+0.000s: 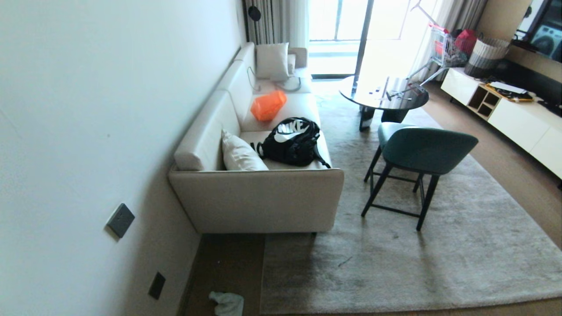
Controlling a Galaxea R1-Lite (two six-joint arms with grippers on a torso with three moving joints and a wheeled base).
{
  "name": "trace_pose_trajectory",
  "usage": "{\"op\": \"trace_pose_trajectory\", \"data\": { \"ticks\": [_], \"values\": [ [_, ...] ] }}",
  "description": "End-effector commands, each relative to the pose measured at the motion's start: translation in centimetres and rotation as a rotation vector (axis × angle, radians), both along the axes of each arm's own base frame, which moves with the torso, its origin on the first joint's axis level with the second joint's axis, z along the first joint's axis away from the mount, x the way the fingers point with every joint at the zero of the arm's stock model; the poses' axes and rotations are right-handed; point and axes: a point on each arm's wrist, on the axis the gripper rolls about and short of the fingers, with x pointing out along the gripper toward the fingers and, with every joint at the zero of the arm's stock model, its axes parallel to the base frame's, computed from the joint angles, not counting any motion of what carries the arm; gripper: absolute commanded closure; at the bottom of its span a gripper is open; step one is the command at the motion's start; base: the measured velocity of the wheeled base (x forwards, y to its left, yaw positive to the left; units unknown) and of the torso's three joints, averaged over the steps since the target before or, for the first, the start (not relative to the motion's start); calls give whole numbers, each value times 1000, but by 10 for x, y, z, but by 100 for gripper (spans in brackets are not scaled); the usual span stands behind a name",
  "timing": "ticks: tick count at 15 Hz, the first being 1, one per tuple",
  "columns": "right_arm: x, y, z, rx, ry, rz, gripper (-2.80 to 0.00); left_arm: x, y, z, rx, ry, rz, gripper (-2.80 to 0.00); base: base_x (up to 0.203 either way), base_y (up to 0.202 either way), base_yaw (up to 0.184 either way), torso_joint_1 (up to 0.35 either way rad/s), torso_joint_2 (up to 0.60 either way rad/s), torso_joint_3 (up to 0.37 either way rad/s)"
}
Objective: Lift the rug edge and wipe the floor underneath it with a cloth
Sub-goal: Pick up the rag
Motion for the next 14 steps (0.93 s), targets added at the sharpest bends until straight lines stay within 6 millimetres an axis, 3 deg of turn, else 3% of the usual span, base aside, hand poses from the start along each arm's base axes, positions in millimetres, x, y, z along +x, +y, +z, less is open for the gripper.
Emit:
{"op": "trace_pose_trajectory", "data": {
  "ticks": [1,14],
  "values": [
    [0,0,0,0,1,0,0,0,0,0,-1,0,1,0,0,0,0,0,0,0],
    [0,0,0,0,1,0,0,0,0,0,1,0,2,0,0,0,0,0,0,0]
  ]
}}
